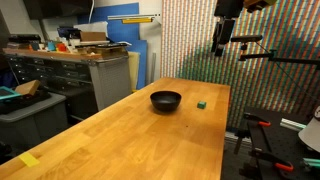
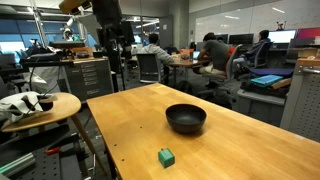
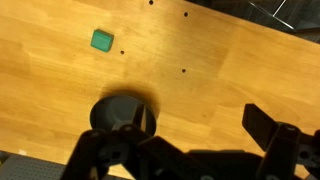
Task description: Put the green cube inside the the black bowl
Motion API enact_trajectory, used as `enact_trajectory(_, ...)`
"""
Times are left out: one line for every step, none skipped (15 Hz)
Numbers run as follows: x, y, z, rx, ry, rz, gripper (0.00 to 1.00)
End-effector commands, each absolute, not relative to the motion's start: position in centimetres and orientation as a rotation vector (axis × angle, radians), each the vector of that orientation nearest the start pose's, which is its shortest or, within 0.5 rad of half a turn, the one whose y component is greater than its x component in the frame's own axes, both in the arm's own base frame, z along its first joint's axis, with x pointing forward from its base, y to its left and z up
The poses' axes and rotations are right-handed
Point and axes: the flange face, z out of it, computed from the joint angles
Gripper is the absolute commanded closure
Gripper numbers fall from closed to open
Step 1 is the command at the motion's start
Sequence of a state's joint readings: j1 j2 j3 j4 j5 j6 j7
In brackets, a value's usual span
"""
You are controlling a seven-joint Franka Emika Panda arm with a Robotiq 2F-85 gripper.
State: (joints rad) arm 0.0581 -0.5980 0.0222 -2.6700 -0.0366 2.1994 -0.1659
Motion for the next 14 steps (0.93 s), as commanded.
enact_trajectory(36.70, 2.82, 43.53, -3.157, -0.417, -0.202, 0.00)
enact_trajectory(36.73, 2.82, 43.64, -3.157, -0.417, -0.206, 0.00)
enact_trajectory(36.74, 2.83, 43.69, -3.157, -0.417, -0.208, 0.00)
enact_trajectory(36.74, 2.83, 43.69, -3.157, -0.417, -0.208, 0.00)
enact_trajectory(36.74, 2.83, 43.69, -3.157, -0.417, -0.208, 0.00)
enact_trajectory(36.74, 2.83, 43.69, -3.157, -0.417, -0.208, 0.00)
enact_trajectory(36.74, 2.83, 43.69, -3.157, -0.417, -0.208, 0.00)
enact_trajectory(36.74, 2.83, 43.69, -3.157, -0.417, -0.208, 0.00)
enact_trajectory(36.74, 2.83, 43.69, -3.157, -0.417, -0.208, 0.00)
enact_trajectory(36.74, 2.83, 43.69, -3.157, -0.417, -0.208, 0.00)
enact_trajectory(36.74, 2.83, 43.69, -3.157, -0.417, -0.208, 0.00)
enact_trajectory(37.09, 2.56, 43.56, -3.162, -0.404, -0.201, 0.00)
enact_trajectory(37.32, 2.38, 43.43, -3.158, -0.393, -0.201, 0.00)
enact_trajectory(37.67, 2.04, 43.26, -3.155, -0.380, -0.197, 0.00)
